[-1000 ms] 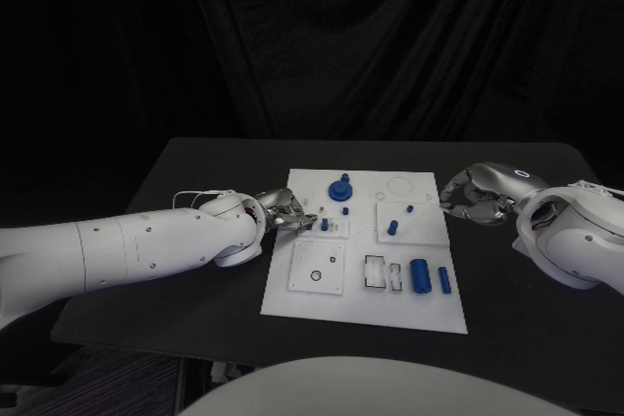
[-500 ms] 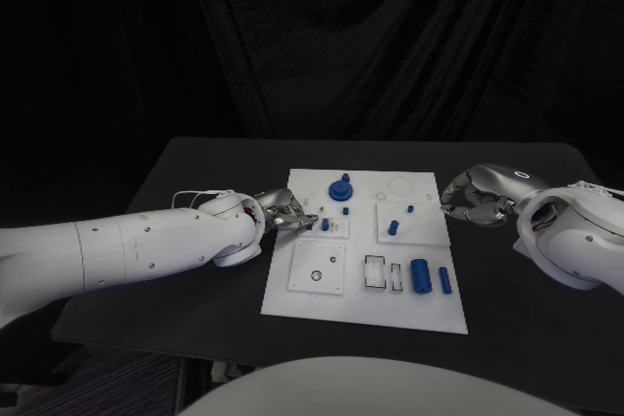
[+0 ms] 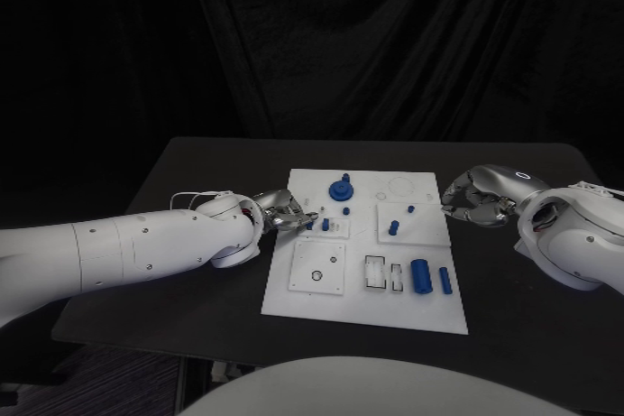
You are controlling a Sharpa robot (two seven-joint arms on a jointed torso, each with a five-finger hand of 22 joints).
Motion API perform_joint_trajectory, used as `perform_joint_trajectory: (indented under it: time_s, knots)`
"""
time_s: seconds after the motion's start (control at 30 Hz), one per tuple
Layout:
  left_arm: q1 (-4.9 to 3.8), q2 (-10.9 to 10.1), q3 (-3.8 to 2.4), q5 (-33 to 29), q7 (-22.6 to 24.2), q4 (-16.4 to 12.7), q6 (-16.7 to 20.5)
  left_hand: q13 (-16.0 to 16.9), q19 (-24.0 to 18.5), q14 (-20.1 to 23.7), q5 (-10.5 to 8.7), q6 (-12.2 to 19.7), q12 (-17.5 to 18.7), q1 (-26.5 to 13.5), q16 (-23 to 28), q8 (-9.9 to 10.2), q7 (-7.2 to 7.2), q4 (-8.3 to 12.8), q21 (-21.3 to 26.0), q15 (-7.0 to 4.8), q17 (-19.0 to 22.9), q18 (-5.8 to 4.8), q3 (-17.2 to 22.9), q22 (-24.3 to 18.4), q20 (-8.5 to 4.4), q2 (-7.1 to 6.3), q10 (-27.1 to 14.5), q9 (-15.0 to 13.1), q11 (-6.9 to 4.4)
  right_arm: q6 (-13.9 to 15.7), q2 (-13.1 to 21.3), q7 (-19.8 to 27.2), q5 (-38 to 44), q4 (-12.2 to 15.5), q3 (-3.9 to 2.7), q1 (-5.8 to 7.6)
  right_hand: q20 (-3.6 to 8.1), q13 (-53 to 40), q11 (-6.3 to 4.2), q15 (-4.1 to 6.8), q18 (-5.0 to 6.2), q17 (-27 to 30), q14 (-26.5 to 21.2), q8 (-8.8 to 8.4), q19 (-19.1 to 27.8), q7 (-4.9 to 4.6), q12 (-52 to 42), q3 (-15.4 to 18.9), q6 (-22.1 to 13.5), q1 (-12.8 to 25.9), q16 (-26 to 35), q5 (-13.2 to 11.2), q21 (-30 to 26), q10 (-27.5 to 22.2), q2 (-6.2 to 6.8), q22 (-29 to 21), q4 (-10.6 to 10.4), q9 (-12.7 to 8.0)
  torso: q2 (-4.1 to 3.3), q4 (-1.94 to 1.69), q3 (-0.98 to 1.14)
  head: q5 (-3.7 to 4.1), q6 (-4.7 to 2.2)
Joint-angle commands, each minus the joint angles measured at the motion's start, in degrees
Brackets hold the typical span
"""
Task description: Assemble the parts on the task board
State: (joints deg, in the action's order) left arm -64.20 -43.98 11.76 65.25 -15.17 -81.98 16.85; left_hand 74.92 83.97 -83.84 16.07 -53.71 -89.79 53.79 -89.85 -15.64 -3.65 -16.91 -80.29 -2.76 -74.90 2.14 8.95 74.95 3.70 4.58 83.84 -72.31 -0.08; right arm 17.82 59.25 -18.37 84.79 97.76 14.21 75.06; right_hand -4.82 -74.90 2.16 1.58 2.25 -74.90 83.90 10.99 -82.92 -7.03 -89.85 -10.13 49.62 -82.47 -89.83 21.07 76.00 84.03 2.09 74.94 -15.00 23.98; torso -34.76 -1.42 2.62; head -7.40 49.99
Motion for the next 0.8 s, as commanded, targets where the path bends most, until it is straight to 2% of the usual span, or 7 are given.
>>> perform_joint_trajectory:
  time_s: [0.03,0.1,0.23,0.33,0.37,0.5,0.8]
  knots:
    - [0.49,-0.2,0.32,-0.2,0.2,-0.1,-0.9,15.1,0.1,-6.2,0.18,-0.4,-0.2,-0.9,-0.1,-0.4,0.07,0.0,0.3,0.17,-15.1,0.40,-0.6,11.7,0.14,0.24,6.2,-0.2,0.07,-0.5,0.1,-1.2,0.2,0.0,-0.04,-0.13,-0.07,-15.1,0.14,-0.21,1.19,-15.1,6.1,-0.32,0.3,0.02,-0.2,-0.3,0.2,-0.5,-0.2,0.2,-0.3,6.0,0.08,10.5,-0.2,-0.1,0.01,0.01,0.03,0.08,0.01]
    - [0.49,-0.3,0.32,-0.2,0.3,-0.2,-0.9,15.1,0.1,-6.2,-0.07,-0.5,-0.2,-2.1,-0.1,-0.7,0.11,0.0,0.3,0.11,-15.1,0.41,-1.5,11.7,0.09,0.71,6.2,-0.6,0.02,-0.6,0.1,-1.2,0.2,0.0,-0.04,-0.13,-0.07,-15.1,0.13,-0.21,1.19,-15.1,6.1,-0.31,0.3,0.04,-0.2,-0.4,0.2,-0.6,-0.2,0.3,-0.3,6.0,0.01,10.5,-0.1,-0.1,0.01,0.00,0.04,0.10,0.01]
    - [0.49,-0.4,0.32,-0.2,0.6,-0.2,-0.6,15.1,0.0,-6.2,-0.32,-0.5,-0.2,-5.9,-0.1,-1.6,0.17,0.0,0.4,0.05,-15.1,0.42,-4.5,11.7,0.00,2.97,6.2,-1.4,-0.03,-0.6,0.0,-1.2,0.2,0.0,-0.04,-0.14,-0.07,-15.1,0.13,-0.21,1.19,-15.1,6.1,-0.31,0.3,0.04,-0.2,-0.4,0.2,-0.6,-0.2,0.3,-0.3,6.0,0.01,10.5,-0.1,-0.1,0.01,-0.02,0.02,0.07,0.01]
    - [0.49,-0.4,0.32,-0.2,0.9,-0.2,-0.5,15.1,0.0,-6.2,-0.23,-0.5,-0.2,-6.4,-0.1,-1.7,0.17,0.0,0.4,0.05,-15.1,0.43,-5.0,11.7,-0.01,3.50,6.2,-1.5,-0.04,-0.7,0.0,-1.2,0.2,0.0,-0.04,-0.14,-0.07,-15.1,0.12,-0.20,1.19,-15.1,6.1,-0.31,0.3,0.05,-0.2,-0.4,0.2,-0.6,-0.2,0.3,-0.3,6.0,-0.03,10.5,-0.1,-0.1,0.01,0.01,0.01,0.03,0.01]
    - [0.49,-0.4,0.32,-0.2,1.0,-0.2,-0.5,15.1,0.0,-6.2,0.38,-0.4,-0.2,-6.5,-0.1,-1.8,0.19,0.0,0.4,0.04,-15.1,0.43,-5.4,11.6,-0.01,3.90,6.2,-1.6,-0.05,-0.7,0.0,-1.2,0.2,0.0,-0.04,-0.14,-0.07,-15.1,0.12,-0.20,1.19,-15.1,6.1,-0.31,0.3,0.05,-0.2,-0.4,0.2,-0.6,-0.2,0.3,-0.3,6.0,-0.03,10.5,-0.1,-0.1,0.02,0.02,0.01,0.01,0.01]
    - [0.50,-0.5,0.32,-0.2,1.2,-0.4,-0.5,15.1,0.0,-6.2,1.37,-0.4,-0.2,-6.3,-0.1,-2.0,0.24,0.1,0.5,0.03,-15.1,0.45,-5.8,11.6,-0.02,4.30,6.2,-1.8,-0.08,-0.8,-0.1,-1.2,0.2,-0.1,-0.04,-0.15,-0.07,-15.1,0.12,-0.20,1.19,-15.1,6.1,-0.31,0.3,0.05,-0.2,-0.4,0.2,-0.6,-0.2,0.3,-0.3,6.0,-0.03,10.5,-0.1,-0.1,0.01,0.01,0.01,0.06,0.01]
    - [0.51,-0.7,0.32,-0.2,1.4,-0.7,-0.6,15.1,-0.1,-6.2,2.04,-1.0,-0.2,-5.9,-0.1,-2.7,0.43,0.1,0.5,-0.03,-15.1,0.45,-6.1,11.6,-0.06,4.82,6.2,-2.2,-0.19,-0.9,-0.1,-1.3,0.2,-0.1,-0.04,-0.17,-0.06,-15.1,0.11,-0.19,1.20,-15.1,6.1,-0.29,0.3,0.07,-0.2,-0.5,0.3,-0.7,-0.2,0.3,-0.3,6.0,-0.08,10.5,-0.1,-0.1,0.03,0.00,0.02,0.04,0.01]
